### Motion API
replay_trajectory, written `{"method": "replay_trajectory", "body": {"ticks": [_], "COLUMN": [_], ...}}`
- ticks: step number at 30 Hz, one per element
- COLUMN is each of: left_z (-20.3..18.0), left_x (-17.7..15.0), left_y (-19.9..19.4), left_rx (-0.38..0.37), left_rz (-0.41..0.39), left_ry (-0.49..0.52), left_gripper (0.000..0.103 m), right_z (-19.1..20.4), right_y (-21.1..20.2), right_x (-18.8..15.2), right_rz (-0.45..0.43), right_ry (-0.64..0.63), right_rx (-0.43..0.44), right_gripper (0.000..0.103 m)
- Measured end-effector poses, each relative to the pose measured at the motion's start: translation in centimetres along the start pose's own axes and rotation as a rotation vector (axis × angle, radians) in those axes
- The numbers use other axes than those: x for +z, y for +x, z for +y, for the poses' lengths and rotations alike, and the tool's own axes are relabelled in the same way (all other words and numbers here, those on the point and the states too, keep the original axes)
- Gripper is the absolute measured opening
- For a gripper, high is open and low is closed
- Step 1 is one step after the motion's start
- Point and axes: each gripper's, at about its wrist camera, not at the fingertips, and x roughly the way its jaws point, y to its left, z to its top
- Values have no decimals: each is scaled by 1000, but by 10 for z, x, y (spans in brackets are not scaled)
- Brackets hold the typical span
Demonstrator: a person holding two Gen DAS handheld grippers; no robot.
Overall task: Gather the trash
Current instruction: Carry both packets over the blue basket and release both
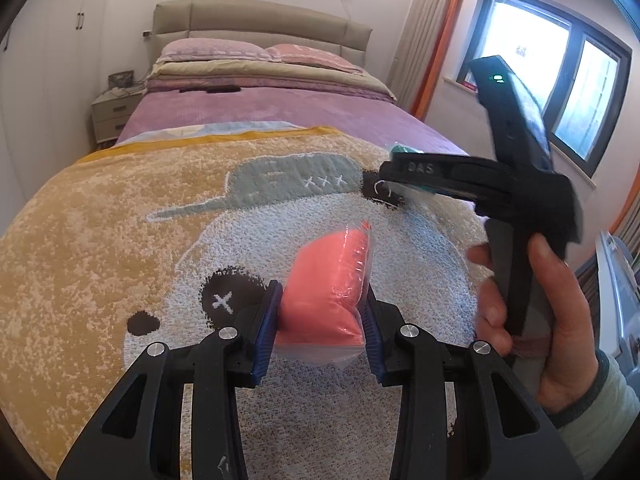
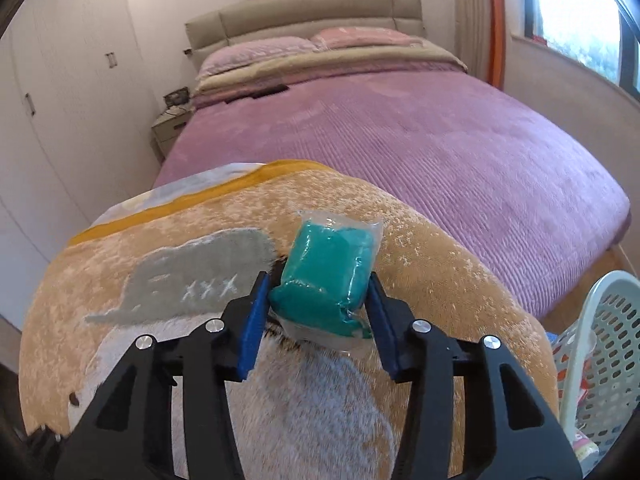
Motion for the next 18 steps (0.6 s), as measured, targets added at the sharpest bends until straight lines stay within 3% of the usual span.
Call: {"method": "replay_trajectory", "body": {"ticks": [11,18], "left_z": [-13,-35], "left_x": [-1,-1], "left_y": [-6,-23], "left_rx": [30,-25], "left_rz": [-26,-36], "left_ry": [58,86], "left_gripper": [36,36], "right_z": [-14,-45], "right_y": [-59,-108], "right_x": [-52,-61], "right_rz": [3,-26], "right_ry": [-41,-16], "right_rx": [7,8], "right_gripper": [44,44]}}
